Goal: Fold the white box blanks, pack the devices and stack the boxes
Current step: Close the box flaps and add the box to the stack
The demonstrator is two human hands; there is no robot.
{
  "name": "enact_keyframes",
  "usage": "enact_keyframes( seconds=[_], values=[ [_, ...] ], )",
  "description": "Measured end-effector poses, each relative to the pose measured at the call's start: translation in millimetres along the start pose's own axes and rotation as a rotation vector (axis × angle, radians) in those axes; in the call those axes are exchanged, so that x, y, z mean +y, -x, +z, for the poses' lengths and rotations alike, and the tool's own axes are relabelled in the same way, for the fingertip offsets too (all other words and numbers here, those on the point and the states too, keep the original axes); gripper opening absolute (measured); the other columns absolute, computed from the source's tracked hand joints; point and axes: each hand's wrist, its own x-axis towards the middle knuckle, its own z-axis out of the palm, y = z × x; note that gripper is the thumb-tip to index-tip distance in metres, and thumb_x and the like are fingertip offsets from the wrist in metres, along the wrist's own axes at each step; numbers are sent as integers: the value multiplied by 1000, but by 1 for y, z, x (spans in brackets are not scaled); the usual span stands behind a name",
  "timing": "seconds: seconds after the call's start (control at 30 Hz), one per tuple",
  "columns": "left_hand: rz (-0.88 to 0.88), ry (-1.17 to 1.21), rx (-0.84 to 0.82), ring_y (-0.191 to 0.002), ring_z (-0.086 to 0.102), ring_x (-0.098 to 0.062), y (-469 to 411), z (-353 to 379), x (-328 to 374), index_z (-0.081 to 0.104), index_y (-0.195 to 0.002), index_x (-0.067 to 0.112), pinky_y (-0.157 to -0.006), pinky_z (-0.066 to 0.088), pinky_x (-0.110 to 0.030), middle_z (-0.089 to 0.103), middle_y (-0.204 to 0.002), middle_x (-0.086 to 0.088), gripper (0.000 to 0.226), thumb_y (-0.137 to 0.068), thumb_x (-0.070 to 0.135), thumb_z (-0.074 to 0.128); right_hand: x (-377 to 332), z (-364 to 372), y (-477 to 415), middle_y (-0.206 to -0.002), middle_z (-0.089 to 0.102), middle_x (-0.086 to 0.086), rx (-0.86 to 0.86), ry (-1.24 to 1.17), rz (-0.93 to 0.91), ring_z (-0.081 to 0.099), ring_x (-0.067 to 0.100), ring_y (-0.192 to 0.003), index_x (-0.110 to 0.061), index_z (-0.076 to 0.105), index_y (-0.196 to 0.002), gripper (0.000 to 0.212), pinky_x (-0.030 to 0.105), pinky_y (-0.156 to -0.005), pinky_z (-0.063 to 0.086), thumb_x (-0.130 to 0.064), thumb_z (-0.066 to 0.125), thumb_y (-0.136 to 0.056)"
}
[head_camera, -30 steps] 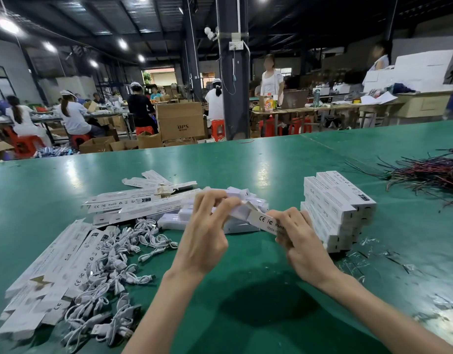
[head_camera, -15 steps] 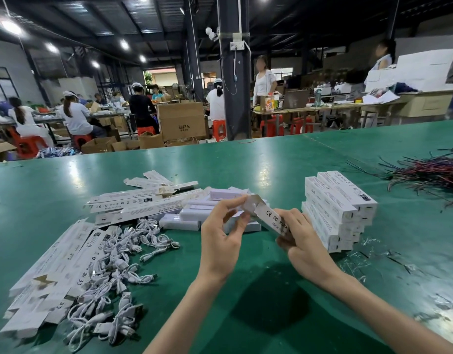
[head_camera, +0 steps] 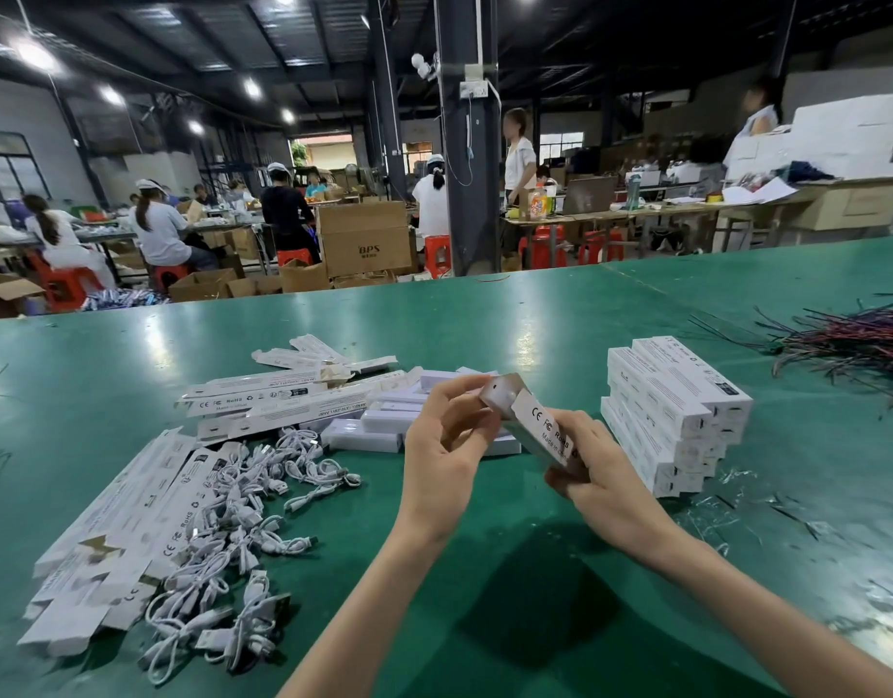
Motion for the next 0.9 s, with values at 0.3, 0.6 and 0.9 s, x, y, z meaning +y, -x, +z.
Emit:
enact_keyframes(
  seconds=[0.3, 0.6, 0.9],
  values=[
    [-98, 93, 99, -85, 69, -16, -3, -2, -5, 67, -100, 17, -77, 58, -29, 73, -91, -8, 30, -87, -10, 62, -3, -1, 1, -110, 53, 0, -25, 12, -7, 42, 21, -106, -13, 51, -127, 55, 23, -92, 33, 11, 64, -80],
    [-23, -59, 200, -77, 70, -10, 2, 2, -8, 70, -86, 23, -70, 56, -22, 74, -85, 8, 46, -81, -19, 52, -4, 2, 3, -111, 51, -6, -30, 40, -12, 40, 17, -107, -15, 49, -131, 55, 16, -92, 29, 8, 63, -83],
    [-22, -317, -98, -66, 52, -9, 13, 3, -18, 71, -90, 26, -50, 36, -6, 48, -118, 8, 53, -77, -18, 44, -4, 1, 5, -101, 49, -12, -59, 116, -86, 41, 16, -101, -19, 54, -125, 56, 23, -90, 34, 13, 59, -80]
  ],
)
